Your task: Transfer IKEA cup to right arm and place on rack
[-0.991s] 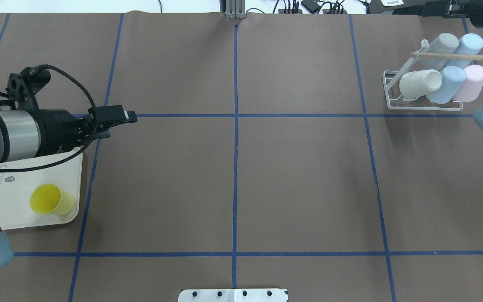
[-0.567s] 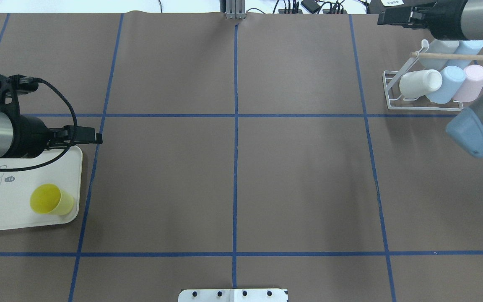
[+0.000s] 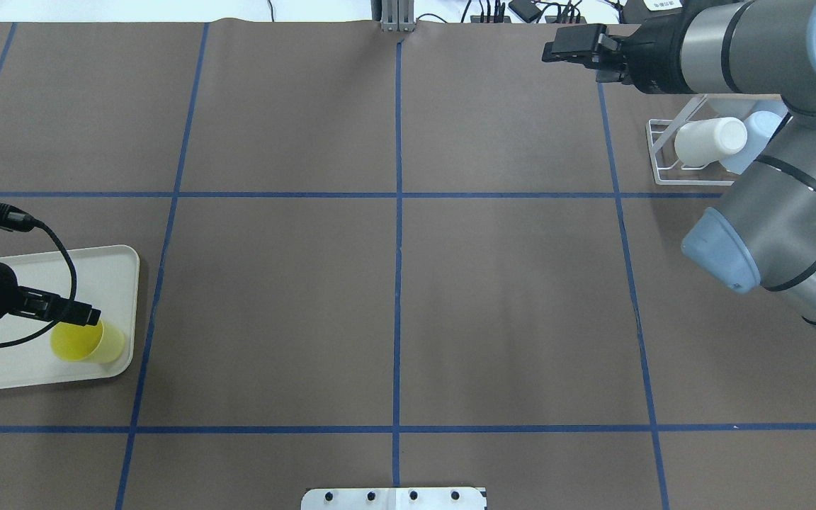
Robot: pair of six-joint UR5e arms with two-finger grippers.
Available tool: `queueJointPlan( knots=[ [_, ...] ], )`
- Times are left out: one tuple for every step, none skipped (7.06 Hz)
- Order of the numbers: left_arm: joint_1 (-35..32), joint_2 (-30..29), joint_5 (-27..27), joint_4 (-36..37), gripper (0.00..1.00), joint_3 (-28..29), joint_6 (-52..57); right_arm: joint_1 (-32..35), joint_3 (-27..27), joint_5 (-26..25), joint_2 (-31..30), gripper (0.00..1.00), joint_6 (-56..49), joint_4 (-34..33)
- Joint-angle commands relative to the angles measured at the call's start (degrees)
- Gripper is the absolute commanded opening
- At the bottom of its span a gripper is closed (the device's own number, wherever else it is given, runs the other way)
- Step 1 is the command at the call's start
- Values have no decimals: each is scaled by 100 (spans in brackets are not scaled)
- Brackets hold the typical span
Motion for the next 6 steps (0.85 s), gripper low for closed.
queueJointPlan(
  knots=[
    [8,84,-73,-12,100,273,151,-134,-4,-11,64,100,172,3],
    [34,-12,-73,-12,100,466,151,-134,-4,-2,64,100,172,3],
    [69,-65,-73,-20,99,589,151,-143,-4,-2,64,100,172,3],
    [60,-83,-73,-12,92,599,151,-143,-4,-2,64,100,172,3],
    [60,-83,-73,-12,83,608,151,-143,-13,-2,64,100,172,3],
    [69,-83,-73,-38,67,626,160,-143,-13,-2,64,100,172,3]
  ],
)
